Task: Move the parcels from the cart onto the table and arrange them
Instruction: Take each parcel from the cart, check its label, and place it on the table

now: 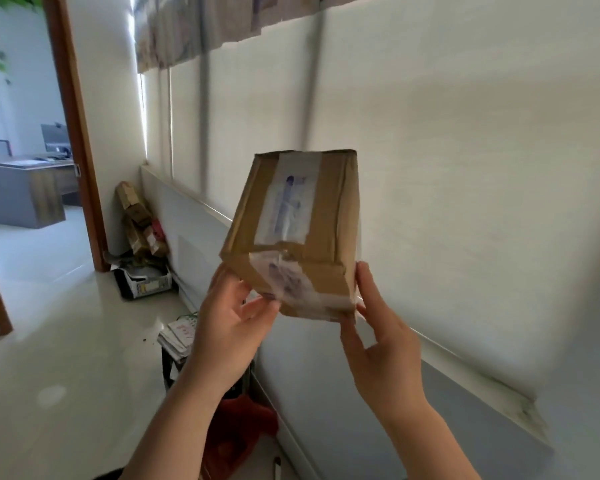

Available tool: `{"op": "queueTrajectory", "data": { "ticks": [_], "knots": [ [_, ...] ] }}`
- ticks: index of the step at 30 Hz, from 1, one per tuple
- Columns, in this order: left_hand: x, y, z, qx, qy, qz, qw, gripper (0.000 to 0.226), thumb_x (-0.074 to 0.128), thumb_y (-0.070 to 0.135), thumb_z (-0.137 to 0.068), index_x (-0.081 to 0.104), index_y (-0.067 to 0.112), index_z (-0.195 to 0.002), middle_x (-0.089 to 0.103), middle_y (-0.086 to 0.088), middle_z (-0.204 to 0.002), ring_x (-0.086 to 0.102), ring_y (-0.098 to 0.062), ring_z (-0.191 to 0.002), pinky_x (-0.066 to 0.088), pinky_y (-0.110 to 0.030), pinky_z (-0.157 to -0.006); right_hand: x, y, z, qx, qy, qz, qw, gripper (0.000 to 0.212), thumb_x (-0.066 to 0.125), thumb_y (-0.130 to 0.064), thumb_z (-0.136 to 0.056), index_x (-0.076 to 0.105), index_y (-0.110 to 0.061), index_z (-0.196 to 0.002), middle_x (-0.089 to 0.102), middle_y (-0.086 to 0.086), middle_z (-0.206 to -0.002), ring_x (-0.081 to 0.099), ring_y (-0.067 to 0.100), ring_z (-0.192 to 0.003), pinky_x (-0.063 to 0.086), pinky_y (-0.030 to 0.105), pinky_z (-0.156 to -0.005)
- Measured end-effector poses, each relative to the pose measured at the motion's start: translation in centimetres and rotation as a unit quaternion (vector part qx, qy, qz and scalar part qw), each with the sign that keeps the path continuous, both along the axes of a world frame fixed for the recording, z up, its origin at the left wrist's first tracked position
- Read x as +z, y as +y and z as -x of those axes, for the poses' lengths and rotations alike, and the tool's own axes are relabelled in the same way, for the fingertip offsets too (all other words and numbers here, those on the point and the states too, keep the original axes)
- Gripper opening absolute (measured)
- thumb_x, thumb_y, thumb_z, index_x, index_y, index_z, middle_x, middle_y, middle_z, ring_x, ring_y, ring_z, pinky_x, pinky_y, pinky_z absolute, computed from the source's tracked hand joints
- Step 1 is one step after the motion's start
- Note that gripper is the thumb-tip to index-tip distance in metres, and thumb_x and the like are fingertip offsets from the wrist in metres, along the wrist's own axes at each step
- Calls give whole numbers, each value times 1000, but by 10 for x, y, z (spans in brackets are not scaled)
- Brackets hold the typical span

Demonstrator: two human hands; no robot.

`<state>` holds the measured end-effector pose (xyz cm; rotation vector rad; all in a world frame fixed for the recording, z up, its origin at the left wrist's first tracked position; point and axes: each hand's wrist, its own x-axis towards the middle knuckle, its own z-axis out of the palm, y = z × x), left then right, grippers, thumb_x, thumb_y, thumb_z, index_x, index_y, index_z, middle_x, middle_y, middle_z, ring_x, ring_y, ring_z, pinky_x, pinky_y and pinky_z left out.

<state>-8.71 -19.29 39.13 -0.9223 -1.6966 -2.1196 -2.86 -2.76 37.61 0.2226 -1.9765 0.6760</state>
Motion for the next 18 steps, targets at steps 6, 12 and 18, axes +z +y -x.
{"op": "queueTrajectory", "data": {
  "ticks": [6,12,18],
  "knots": [
    [-19,5,2,-43,-15,11,999,40,65,-6,-77,61,20,-107,65,-3,-116,61,-9,-110,49,-14,-82,-29,5,9,-54,25,-31,998,96,64,1,-76,14,-40,-147,64,10,-121,55,12,-109,36,1,-85],
    [-4,-21,15,-186,-157,69,968,105,51,91,-48,52,19,-125,62,-1,-127,59,-22,-117,43,-46,-91,-29,20,6,46,-81,27,995,89,71,-34,-77,20,-25,-149,43,-6,-146,40,-1,-131,33,6,-100],
    [-9,-12,26,-166,-199,91,961,74,78,57,-53,56,18,-111,72,-5,-101,70,-22,-92,57,-38,-74,-28,18,0,187,-128,164,960,92,62,-74,-64,41,-27,-140,38,-12,-148,33,11,-138,33,38,-112]
  ]
}}
